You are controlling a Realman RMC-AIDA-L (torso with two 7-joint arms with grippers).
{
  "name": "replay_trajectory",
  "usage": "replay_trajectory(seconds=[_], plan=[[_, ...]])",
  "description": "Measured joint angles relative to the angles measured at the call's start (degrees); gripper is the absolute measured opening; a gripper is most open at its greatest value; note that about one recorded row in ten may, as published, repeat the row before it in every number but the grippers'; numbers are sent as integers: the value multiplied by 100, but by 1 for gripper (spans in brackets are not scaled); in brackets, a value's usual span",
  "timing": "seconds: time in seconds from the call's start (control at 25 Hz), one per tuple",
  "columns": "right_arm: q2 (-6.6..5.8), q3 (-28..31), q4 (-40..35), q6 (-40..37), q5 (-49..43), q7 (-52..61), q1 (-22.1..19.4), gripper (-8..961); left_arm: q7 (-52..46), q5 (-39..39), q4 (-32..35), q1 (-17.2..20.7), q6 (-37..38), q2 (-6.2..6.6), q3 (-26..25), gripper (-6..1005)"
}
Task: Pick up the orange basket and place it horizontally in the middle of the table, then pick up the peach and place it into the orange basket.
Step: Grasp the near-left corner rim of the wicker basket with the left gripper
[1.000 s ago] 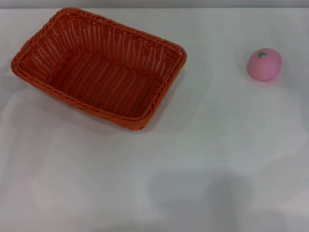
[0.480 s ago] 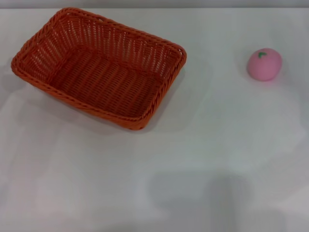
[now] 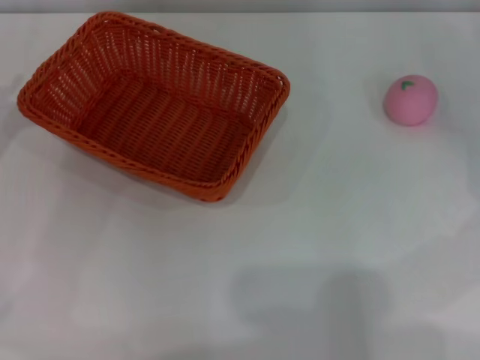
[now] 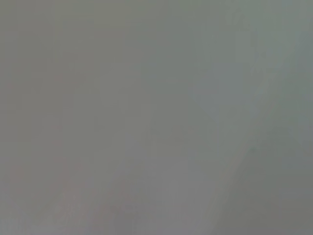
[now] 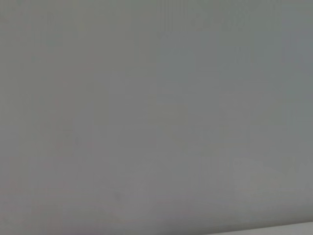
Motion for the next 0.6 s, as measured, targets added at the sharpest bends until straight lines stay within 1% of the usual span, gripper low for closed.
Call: replay_trajectory(seconds=[0.04,0.08,0.32,0.36,0.4,0.56,0.6], plan=[[0,0,0,0,0,0,0,856,-67,68,-117,17,10,-1,7,454],[-1,0,0,0,0,0,0,856,-244,322,-496,62,63,-2,22,454],[-9,0,0,1,0,0,-3,856,-499,740,-1082,106,108,-2,41,453],[-9,0,0,1,0,-1,-5,856,-742,968,-1281,112,142,-2,42,453],[-9,0,0,1,0,-2,-7,856,-742,968,-1281,112,142,-2,42,453],[-17,0,0,2,0,-7,-15,856,-1665,1867,-1725,88,327,4,41,453],[-21,0,1,2,0,-7,-17,856,-2051,2216,-1853,63,369,11,32,453]])
